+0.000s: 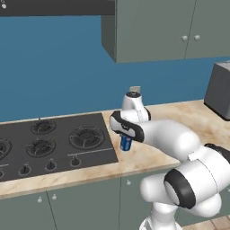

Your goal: Four empty soda cans are scattered around the kitchen. Gather all the cans and cluster them next to the stove for recycling.

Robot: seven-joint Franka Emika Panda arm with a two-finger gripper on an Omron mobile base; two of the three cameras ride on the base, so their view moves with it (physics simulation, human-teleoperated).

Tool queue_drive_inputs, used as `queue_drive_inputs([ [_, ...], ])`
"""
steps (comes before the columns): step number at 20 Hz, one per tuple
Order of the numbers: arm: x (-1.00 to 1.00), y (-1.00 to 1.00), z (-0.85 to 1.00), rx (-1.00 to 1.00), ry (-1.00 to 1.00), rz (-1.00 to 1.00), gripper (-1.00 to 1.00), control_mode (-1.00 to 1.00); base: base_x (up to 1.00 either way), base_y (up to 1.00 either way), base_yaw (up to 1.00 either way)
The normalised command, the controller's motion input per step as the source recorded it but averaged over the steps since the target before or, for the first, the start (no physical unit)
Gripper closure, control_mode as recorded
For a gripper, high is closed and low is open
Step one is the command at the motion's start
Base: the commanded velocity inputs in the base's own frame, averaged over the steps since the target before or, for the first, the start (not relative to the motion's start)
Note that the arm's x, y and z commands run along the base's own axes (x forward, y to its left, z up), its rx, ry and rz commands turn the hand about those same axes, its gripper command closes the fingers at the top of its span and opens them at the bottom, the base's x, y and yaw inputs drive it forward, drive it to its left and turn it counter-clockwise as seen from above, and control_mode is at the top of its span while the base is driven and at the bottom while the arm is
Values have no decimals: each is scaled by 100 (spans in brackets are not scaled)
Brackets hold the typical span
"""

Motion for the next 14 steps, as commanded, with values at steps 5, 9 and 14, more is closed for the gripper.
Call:
queue_drive_inputs([
  [5, 31, -15, 0, 0, -1, 1, 100, -100, 0, 0, 0],
  [9, 38, -20, -2, 0, 0, 7, 100, -100, 0, 0, 0],
  [14, 35, -6, -15, -4, 0, 8, 100, -100, 0, 0, 0],
])
